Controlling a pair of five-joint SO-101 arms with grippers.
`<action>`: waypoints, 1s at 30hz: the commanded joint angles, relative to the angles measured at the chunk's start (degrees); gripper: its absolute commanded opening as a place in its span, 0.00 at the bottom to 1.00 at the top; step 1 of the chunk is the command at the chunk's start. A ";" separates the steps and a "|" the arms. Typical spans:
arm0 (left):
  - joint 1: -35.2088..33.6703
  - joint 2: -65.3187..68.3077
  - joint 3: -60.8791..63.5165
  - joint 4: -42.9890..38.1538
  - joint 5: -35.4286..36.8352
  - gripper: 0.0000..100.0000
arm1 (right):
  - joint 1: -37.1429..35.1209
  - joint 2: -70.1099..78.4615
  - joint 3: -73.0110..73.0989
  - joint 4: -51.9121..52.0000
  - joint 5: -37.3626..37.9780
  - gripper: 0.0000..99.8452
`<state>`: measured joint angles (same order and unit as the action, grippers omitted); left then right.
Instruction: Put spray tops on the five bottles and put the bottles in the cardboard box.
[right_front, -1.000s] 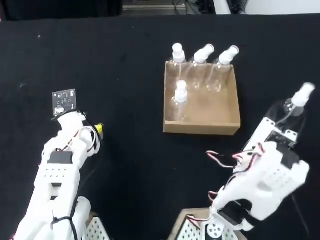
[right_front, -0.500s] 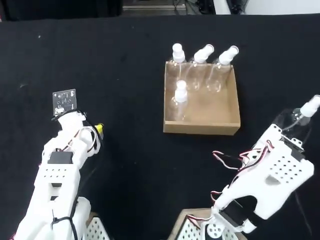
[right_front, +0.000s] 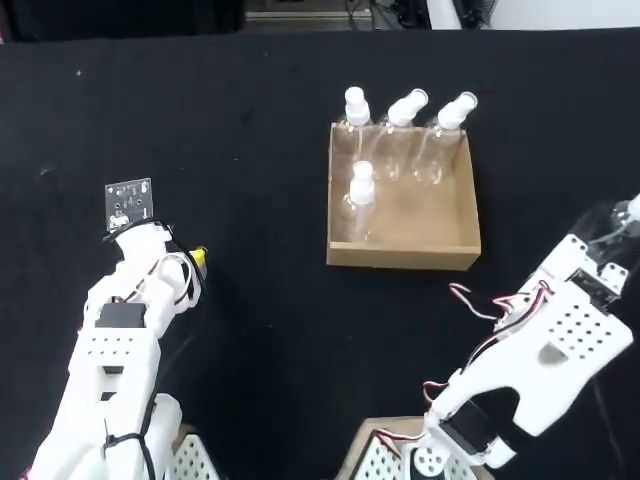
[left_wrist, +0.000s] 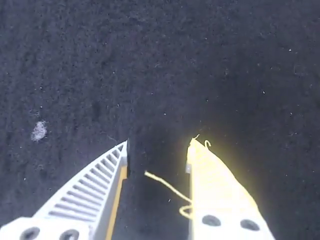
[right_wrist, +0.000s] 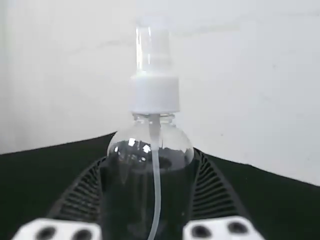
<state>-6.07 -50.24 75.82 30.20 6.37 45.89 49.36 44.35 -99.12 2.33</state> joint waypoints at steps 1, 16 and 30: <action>0.31 -0.62 -1.10 -1.14 0.44 0.19 | 1.05 2.24 -4.18 -1.32 0.00 0.01; 0.31 -0.62 -1.27 -1.14 0.44 0.19 | 0.44 3.74 -0.57 -1.41 -0.35 0.13; 0.31 -0.62 -1.27 -1.14 0.44 0.19 | 0.44 3.74 -0.48 -1.41 -0.44 0.32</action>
<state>-6.07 -50.24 75.82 30.20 6.37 45.89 53.58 44.18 -99.47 2.33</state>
